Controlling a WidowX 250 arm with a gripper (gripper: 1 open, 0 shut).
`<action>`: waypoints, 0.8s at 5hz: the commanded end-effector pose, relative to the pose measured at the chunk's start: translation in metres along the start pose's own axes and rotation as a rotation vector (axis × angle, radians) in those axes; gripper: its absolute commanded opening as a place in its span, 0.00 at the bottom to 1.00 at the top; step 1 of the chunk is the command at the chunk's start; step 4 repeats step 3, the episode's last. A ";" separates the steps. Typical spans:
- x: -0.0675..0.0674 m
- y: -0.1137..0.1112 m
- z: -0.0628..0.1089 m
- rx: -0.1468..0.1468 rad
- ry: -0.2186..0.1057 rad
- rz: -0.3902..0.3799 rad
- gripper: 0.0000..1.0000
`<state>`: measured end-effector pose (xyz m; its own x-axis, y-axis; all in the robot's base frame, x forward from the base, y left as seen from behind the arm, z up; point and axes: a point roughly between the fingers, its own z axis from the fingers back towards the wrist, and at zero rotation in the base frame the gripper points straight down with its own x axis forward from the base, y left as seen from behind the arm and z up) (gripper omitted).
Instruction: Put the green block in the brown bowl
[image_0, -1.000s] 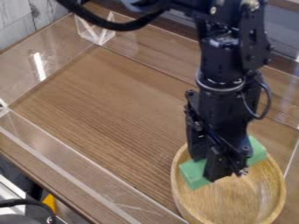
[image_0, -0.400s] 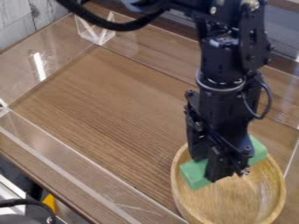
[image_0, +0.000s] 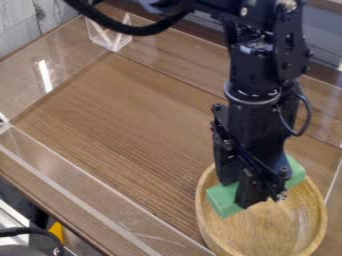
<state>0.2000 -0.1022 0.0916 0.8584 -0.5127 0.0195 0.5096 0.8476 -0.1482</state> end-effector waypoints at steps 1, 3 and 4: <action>0.003 0.002 0.005 0.003 -0.027 0.014 0.00; 0.002 0.002 0.005 -0.001 -0.027 0.029 0.00; 0.002 0.002 0.005 -0.001 -0.027 0.029 0.00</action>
